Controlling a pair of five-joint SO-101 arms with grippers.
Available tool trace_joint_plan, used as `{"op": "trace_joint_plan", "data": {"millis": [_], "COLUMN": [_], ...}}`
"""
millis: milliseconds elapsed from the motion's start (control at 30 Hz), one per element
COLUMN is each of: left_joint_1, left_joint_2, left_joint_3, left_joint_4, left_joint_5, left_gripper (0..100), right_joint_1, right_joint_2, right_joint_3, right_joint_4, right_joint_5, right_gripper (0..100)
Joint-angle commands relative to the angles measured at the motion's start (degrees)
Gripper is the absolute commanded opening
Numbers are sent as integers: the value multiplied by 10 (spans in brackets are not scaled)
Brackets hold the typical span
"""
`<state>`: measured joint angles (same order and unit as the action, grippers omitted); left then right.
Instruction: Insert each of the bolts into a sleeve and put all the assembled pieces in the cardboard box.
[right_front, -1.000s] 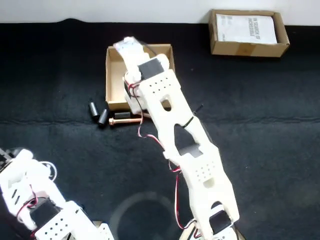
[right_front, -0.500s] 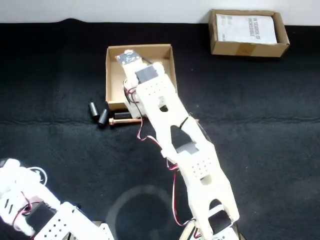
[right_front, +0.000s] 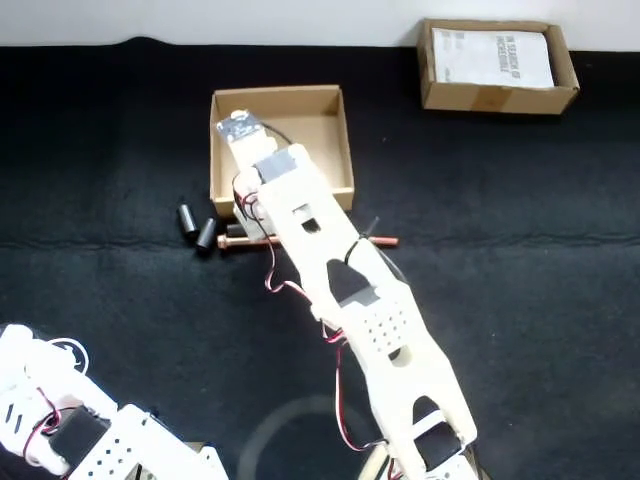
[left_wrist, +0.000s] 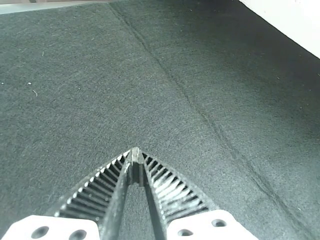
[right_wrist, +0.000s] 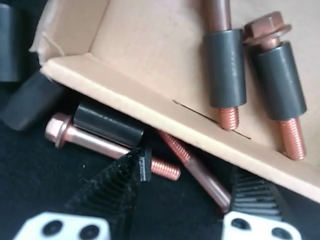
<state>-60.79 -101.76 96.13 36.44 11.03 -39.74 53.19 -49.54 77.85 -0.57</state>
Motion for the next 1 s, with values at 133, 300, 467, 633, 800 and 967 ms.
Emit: {"op": "trace_joint_plan", "data": {"millis": [133, 300, 467, 633, 800, 967], "left_joint_1": [7, 7, 7, 7, 7, 8], "left_joint_2": [-19, -19, -19, -19, -19, -20], "left_joint_3": [10, 10, 10, 10, 10, 10], "left_joint_4": [-10, -10, -10, -10, -10, -10], "left_joint_5": [-1, -1, -1, -1, -1, -1], "left_gripper": [10, 10, 10, 10, 10, 10], "right_joint_1": [-51, -66, -75, -69, -54, -47], "right_joint_2": [-1, 0, 0, 29, 68, 82], "right_joint_3": [-4, -4, 0, -4, -4, -4], "right_joint_4": [-57, -67, -88, -111, -145, -160], "right_joint_5": [27, 29, 78, 124, 172, 185], "right_gripper": [241, 241, 241, 241, 241, 163]}}
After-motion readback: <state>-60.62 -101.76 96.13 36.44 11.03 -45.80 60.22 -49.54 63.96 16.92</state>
